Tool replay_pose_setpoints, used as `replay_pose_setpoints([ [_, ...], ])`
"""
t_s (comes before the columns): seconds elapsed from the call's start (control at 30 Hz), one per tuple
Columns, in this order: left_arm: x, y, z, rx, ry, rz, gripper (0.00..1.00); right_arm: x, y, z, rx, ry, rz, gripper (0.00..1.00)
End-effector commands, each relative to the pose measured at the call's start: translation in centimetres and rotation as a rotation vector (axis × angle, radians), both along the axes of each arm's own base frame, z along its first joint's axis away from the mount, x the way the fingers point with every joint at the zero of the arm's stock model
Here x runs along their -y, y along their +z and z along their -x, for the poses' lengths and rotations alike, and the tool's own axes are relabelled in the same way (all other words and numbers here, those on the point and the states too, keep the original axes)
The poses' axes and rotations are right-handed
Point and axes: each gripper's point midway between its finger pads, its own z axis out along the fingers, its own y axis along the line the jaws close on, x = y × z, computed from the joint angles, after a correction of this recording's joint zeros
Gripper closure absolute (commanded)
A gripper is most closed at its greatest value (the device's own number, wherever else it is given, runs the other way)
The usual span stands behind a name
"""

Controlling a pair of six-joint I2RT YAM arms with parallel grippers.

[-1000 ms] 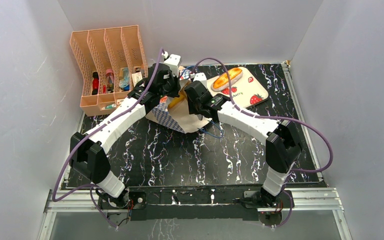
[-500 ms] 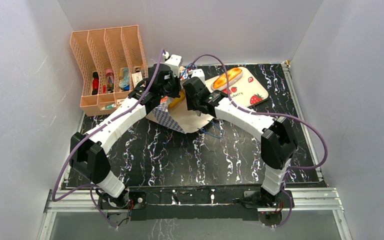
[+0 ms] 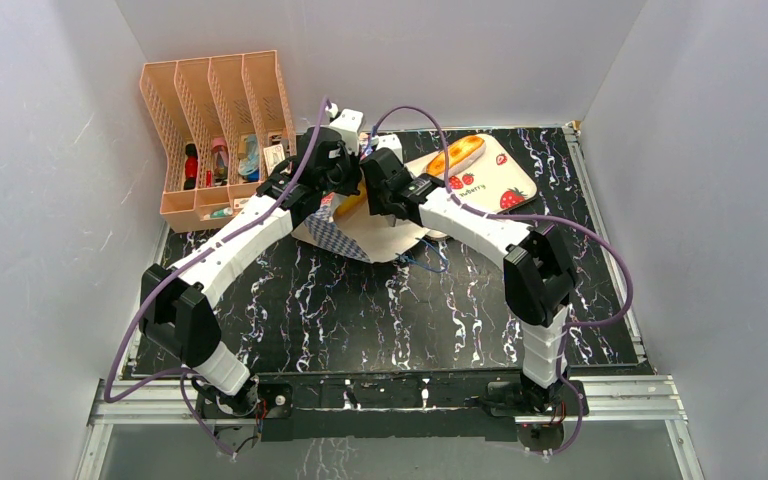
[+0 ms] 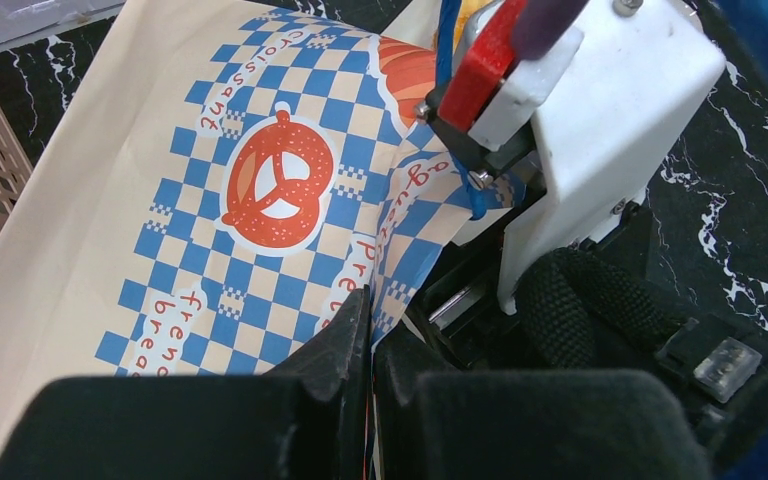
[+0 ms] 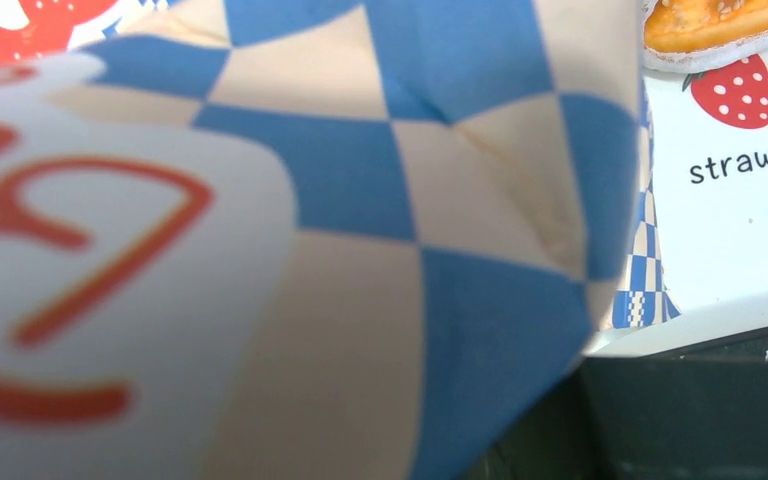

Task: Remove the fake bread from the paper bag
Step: Take out the fake bread from the paper bag.

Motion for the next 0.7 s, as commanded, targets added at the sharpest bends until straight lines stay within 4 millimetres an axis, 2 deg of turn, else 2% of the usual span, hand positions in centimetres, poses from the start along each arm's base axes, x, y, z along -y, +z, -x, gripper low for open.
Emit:
replay_pose_setpoints([
  [0.0, 0.2, 2.5, -0.3, 0.043, 0.01, 0.022, 1.0, -0.3, 3.6, -1.1, 0.077, -0.021, -0.076, 1.0],
  [0.2, -0.4, 2.8, -0.8, 0.043, 0.071, 0.024, 1.0, 0.8, 4.5, 0.5, 0.07, -0.025, -0.1, 1.0],
  [0.33, 0.0, 3.1, -0.7, 0.045, 0.068, 0.056, 1.0, 1.3, 4.1, 1.1, 0.065, -0.026, -0.092, 0.99],
  [0.43, 0.4, 3.2, -0.4, 0.044, 0.054, 0.067, 1.0, 1.0, 3.0, 0.9, 0.044, -0.012, -0.075, 0.85],
  [0.53, 0.8, 3.4, -0.1, 0.045, 0.034, 0.071, 1.0, 0.8, 1.6, 0.3, 0.031, -0.019, -0.047, 0.76],
  [0.67, 1.1, 3.4, 0.1, 0.04, 0.017, 0.067, 1.0, -0.1, 1.3, -0.8, 0.05, -0.014, -0.057, 0.67],
])
